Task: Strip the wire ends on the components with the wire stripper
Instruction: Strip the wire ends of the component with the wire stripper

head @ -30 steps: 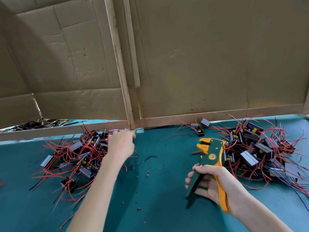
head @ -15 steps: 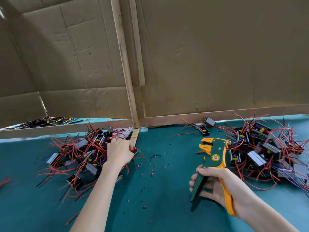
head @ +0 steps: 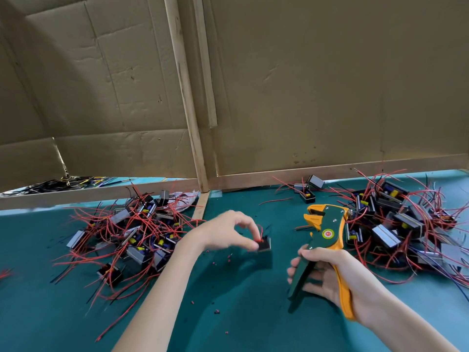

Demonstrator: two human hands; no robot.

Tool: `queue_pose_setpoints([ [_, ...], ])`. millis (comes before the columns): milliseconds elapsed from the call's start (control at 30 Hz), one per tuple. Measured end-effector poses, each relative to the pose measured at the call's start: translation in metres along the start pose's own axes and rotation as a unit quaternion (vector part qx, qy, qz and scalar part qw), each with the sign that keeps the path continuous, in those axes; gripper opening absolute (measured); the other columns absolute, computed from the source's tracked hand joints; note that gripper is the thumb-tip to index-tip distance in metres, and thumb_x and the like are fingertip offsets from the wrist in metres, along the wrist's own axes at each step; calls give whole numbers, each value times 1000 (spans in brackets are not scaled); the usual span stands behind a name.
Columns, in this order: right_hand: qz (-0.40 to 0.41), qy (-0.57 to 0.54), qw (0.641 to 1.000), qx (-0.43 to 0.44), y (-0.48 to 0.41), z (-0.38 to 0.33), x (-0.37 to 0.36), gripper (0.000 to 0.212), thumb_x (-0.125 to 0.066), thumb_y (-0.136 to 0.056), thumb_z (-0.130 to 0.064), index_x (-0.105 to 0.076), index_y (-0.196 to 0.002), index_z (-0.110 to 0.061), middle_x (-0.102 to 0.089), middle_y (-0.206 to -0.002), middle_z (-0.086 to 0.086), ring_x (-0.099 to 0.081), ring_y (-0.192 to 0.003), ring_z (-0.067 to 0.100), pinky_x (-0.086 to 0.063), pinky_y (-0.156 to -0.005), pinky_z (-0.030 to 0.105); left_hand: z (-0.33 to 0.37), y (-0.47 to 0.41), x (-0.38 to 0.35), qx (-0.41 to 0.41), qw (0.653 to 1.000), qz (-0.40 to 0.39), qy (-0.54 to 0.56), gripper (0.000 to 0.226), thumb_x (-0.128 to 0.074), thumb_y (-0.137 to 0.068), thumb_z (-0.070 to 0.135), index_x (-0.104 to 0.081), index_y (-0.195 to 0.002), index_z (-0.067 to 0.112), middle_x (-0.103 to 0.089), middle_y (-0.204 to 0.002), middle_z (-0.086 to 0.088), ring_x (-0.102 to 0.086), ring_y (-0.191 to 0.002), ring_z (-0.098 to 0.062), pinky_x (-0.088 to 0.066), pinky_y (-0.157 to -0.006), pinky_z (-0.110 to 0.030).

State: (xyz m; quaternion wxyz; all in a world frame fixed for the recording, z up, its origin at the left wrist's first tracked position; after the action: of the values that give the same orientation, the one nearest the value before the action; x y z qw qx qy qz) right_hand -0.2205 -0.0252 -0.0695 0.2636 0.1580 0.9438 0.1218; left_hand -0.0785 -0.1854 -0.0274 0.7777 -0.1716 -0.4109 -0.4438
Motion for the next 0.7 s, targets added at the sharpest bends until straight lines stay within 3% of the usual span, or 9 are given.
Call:
queue_pose_setpoints([
  [100,10,-2,1000,2,0,0,2,6,-58,-87,0,-60,-92,3,-65,-78,23,-69,-70,36,-61,-67,46,-3,-3,-9,30,997,-45,-62,15,-80,-75,23,-70,-78,33,-66,-100,-2,-59,-97,-16,-44,-85,-32],
  [200,13,-7,1000,3,0,-1,3,7,-58,-87,0,-59,-93,3,-65,-78,23,-69,-70,36,-60,-67,46,-9,-1,-2,49,996,-39,-59,17,-79,-75,18,-69,-77,31,-64,-72,15,-58,-71,-4,-46,-68,-23],
  [300,14,-12,1000,4,0,-1,4,8,-59,-86,-1,-60,-93,4,-65,-78,23,-69,-70,36,-60,-65,46,-13,-1,11,59,995,37,-69,15,-73,-81,18,-65,-82,30,-67,-91,10,-61,-87,-9,-50,-81,-28],
  [400,14,-14,1000,-3,-1,0,3,9,-60,-85,-1,-60,-93,4,-65,-78,23,-69,-70,37,-61,-64,46,-9,-4,13,66,987,142,-48,7,-63,-87,28,-65,-81,26,-66,-85,10,-61,-84,-12,-48,-76,-26],
  [533,14,-4,1000,-8,-2,1,3,13,-61,-83,-2,-60,-94,4,-66,-78,24,-69,-72,38,-60,-66,46,1,-15,-16,96,969,220,-60,28,-62,-85,48,-69,-94,23,-71,-91,8,-63,-89,-14,-48,-82,-30],
  [633,10,-4,1000,-4,-2,2,4,16,-63,-80,-2,-60,-94,4,-65,-79,24,-69,-73,38,-59,-66,46,3,-21,-37,82,966,238,-63,29,-63,-88,37,-68,-111,20,-75,-95,8,-63,-99,-15,-45,-86,-29],
  [700,4,-6,1000,-3,-2,1,3,19,-66,-76,-3,-60,-93,4,-65,-80,24,-68,-73,39,-59,-67,47,2,-24,-43,67,967,242,-35,23,-63,-89,28,-69,-111,21,-75,-89,9,-62,-98,-15,-46,-84,-27],
])
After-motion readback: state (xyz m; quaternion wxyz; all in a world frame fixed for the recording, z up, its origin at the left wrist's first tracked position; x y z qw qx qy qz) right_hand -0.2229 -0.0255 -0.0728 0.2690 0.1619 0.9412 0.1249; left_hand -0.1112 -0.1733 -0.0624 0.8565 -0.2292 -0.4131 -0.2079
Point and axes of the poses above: each hand's wrist, its own y-axis away from the middle knuckle, its own x-axis out of the back of the hand, z = x × y, the point moved 4 cm from there along -y, towards the middle knuckle
